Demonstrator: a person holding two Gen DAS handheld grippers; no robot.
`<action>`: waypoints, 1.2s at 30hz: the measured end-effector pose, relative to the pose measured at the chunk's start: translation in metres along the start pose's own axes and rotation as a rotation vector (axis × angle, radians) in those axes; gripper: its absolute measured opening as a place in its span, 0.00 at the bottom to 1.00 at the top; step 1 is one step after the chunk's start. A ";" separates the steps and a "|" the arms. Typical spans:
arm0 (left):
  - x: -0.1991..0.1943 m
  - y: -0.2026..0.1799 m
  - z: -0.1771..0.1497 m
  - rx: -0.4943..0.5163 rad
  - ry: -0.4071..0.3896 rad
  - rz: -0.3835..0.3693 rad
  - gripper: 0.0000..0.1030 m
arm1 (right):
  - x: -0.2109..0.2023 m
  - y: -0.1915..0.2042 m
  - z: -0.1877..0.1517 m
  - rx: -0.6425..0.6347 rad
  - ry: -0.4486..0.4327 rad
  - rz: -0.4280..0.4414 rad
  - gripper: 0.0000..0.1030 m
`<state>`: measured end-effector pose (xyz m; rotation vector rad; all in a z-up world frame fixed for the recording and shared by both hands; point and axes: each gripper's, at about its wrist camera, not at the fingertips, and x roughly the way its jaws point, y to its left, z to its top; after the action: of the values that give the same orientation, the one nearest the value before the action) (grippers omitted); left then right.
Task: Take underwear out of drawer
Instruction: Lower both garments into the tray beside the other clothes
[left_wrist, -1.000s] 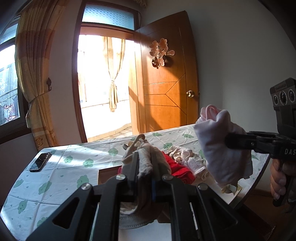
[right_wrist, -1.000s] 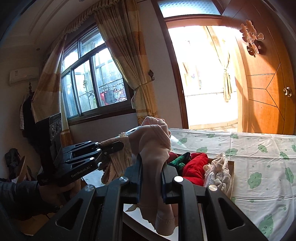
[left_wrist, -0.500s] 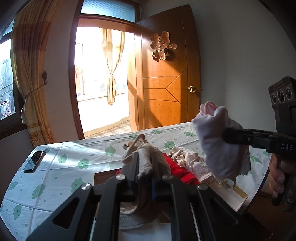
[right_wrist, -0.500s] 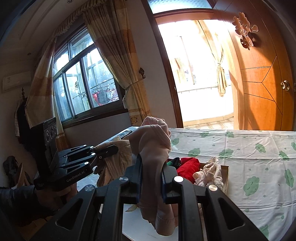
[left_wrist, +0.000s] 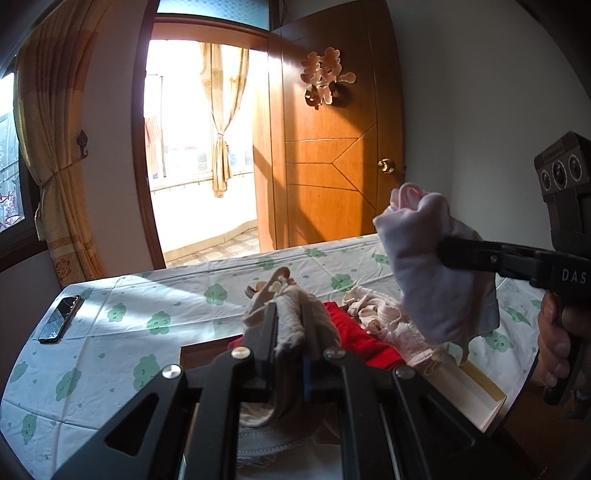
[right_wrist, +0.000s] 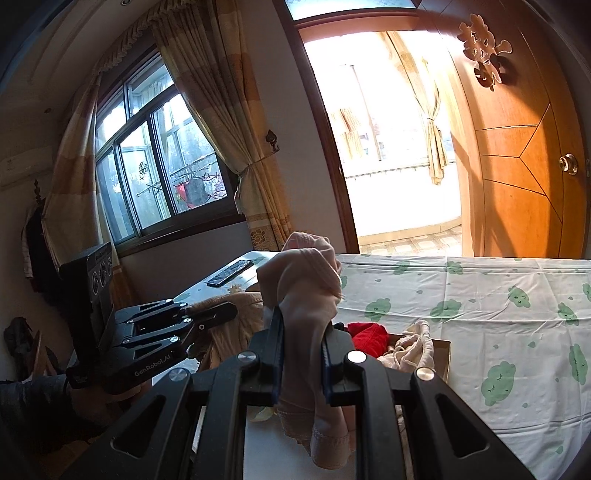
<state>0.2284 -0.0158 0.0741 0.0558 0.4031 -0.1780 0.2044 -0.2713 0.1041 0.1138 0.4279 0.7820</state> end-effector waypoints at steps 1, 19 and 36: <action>0.001 0.000 0.001 0.001 0.001 0.000 0.07 | 0.002 -0.001 0.002 0.002 0.001 0.000 0.17; 0.042 0.005 0.007 -0.014 0.068 -0.003 0.07 | 0.039 -0.028 0.015 0.075 0.073 -0.041 0.17; 0.060 0.006 0.005 -0.035 0.117 -0.014 0.07 | 0.067 -0.044 0.015 0.129 0.172 -0.084 0.17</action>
<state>0.2859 -0.0206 0.0546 0.0289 0.5237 -0.1820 0.2819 -0.2544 0.0838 0.1481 0.6424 0.6836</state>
